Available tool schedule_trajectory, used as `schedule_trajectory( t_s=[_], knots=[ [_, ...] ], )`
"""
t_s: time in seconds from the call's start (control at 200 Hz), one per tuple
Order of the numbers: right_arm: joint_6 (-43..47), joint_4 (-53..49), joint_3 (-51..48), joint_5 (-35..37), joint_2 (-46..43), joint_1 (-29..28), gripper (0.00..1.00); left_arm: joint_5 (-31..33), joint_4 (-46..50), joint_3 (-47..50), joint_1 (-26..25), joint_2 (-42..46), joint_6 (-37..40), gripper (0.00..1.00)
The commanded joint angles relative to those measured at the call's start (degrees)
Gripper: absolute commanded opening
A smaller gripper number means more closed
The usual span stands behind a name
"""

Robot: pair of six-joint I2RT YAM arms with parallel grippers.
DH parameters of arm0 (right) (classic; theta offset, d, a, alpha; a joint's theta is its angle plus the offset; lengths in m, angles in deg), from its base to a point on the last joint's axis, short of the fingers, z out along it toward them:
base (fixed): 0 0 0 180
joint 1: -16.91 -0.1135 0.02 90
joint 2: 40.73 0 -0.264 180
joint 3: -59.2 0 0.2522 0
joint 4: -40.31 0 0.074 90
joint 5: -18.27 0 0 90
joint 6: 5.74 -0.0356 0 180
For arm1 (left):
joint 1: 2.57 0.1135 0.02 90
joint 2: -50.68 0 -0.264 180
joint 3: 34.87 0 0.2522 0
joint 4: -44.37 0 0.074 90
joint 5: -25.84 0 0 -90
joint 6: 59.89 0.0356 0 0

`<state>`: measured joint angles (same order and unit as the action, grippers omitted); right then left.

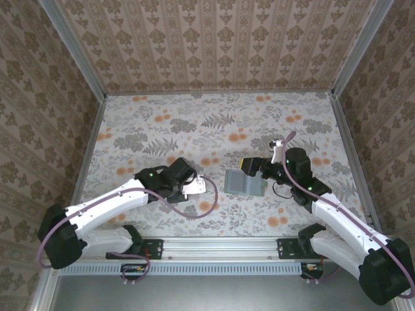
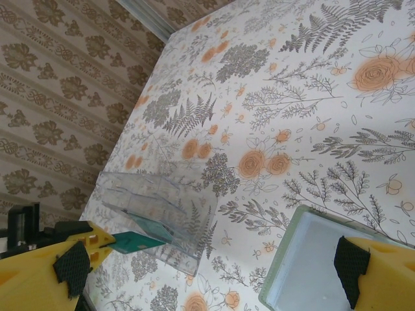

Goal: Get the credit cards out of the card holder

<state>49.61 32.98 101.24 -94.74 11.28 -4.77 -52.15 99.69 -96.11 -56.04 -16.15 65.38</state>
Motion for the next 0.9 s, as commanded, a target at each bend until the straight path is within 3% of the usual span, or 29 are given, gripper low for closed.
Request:
schedule_trajectory(
  t_s=[0.0, 0.675, 0.765, 0.895],
  knots=[
    [0.55, 0.77, -0.5, 0.68, -0.22, -0.32, 1.0, -0.65, -0.48, 0.7, 1.12, -1.03, 2.23, 0.0],
    [0.46, 0.95, -0.59, 0.18, 0.11, -0.31, 1.0, 1.48, -4.36, 1.08, 3.07, -8.51, -0.15, 0.01],
    [0.55, 0.96, -0.59, 0.15, 0.15, -0.38, 1.0, 2.73, -4.15, 0.4, 3.13, -8.28, -0.31, 0.12],
    [0.55, 1.11, -0.59, -0.04, 0.37, -0.36, 1.0, 3.51, -3.89, 0.11, 3.28, -7.67, -0.72, 0.19]
  ],
)
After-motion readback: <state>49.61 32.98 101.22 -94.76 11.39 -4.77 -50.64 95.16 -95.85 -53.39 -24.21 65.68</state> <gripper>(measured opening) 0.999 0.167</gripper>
